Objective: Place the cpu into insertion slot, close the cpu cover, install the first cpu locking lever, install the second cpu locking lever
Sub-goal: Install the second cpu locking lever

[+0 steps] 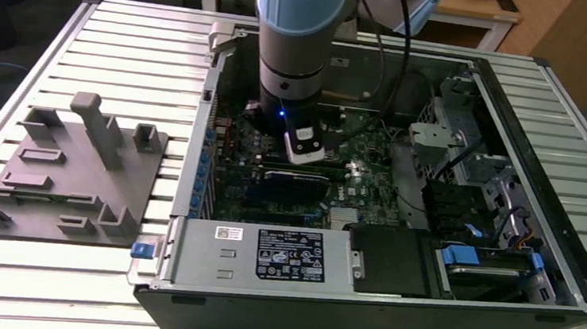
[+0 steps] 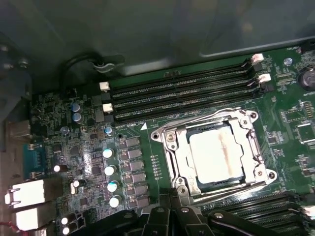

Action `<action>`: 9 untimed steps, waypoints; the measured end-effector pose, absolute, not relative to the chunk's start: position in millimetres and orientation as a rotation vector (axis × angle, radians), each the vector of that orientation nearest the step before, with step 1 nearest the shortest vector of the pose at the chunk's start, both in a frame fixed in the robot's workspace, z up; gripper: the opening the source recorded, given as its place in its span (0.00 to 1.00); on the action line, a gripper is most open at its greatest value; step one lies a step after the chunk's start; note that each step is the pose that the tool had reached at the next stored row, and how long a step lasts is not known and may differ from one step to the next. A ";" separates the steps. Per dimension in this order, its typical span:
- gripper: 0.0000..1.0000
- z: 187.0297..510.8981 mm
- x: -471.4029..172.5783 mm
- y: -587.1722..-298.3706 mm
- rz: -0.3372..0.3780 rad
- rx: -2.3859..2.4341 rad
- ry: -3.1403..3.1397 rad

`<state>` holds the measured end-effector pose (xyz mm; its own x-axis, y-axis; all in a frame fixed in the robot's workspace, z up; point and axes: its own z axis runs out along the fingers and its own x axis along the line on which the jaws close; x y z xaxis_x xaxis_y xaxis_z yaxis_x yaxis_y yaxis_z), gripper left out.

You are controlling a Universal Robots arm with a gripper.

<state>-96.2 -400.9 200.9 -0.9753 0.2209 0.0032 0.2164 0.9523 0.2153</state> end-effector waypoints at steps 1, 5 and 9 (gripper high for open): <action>0.10 203.5 -96.2 -400.9 0.336 0.345 3.083; 0.10 216.5 -96.2 -400.9 0.336 0.345 3.083; 0.10 226.1 -96.0 -400.9 0.333 0.345 3.083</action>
<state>-96.0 -400.9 226.1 -0.9753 0.2208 0.0027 0.2163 0.9528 0.2130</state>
